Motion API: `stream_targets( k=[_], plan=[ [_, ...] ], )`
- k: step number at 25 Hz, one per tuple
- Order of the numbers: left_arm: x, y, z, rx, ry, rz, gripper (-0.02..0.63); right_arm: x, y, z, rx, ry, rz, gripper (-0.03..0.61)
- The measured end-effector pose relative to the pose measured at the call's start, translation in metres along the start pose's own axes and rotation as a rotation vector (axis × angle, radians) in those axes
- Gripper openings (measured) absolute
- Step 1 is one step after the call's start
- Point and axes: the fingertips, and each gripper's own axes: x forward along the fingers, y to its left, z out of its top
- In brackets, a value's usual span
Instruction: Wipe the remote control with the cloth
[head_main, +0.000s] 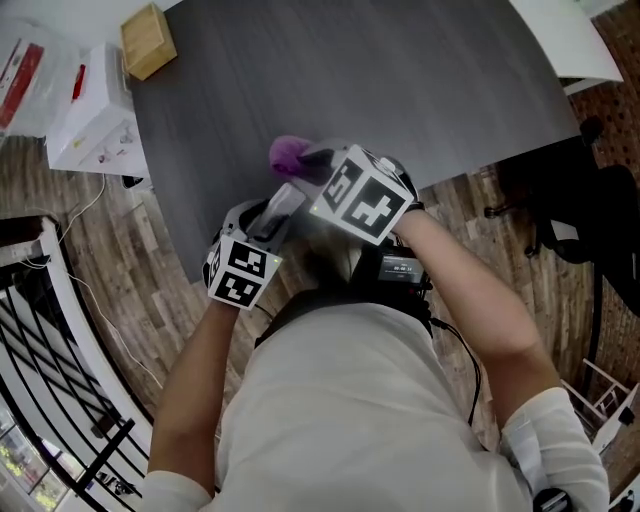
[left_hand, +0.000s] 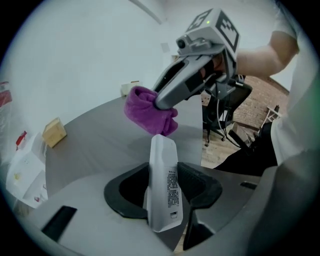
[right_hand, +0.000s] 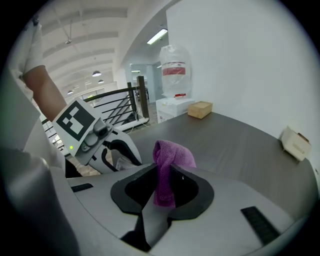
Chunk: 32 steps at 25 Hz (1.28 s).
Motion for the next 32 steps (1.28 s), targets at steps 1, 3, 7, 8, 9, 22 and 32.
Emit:
stream_targets(
  k=[1,3,7,8,9,22,32],
  plan=[
    [-0.002,0.002,0.002,-0.007,-0.013,0.005,0.181,0.002,0.004,0.006,-0.014,-0.004,0.009,0.086],
    [-0.005,0.006,0.006,-0.03,-0.037,0.019,0.181,0.008,0.012,0.005,-0.064,0.025,0.026,0.086],
    [-0.01,0.016,0.007,-0.085,-0.062,0.05,0.179,0.013,0.022,-0.016,-0.106,0.084,0.049,0.084],
    [-0.011,0.02,0.007,-0.114,-0.069,0.054,0.179,0.013,0.024,-0.02,-0.096,0.089,0.062,0.084],
    [-0.012,0.024,0.006,-0.149,-0.076,0.055,0.179,0.013,0.026,-0.024,-0.085,0.099,0.074,0.084],
    [-0.021,0.078,0.002,-1.265,-0.471,-0.079,0.178,0.014,0.059,-0.041,0.086,0.058,0.151,0.084],
    [-0.018,0.101,-0.008,-1.443,-0.558,0.06,0.14,0.013,0.102,-0.032,0.247,-0.001,0.37,0.084]
  ],
)
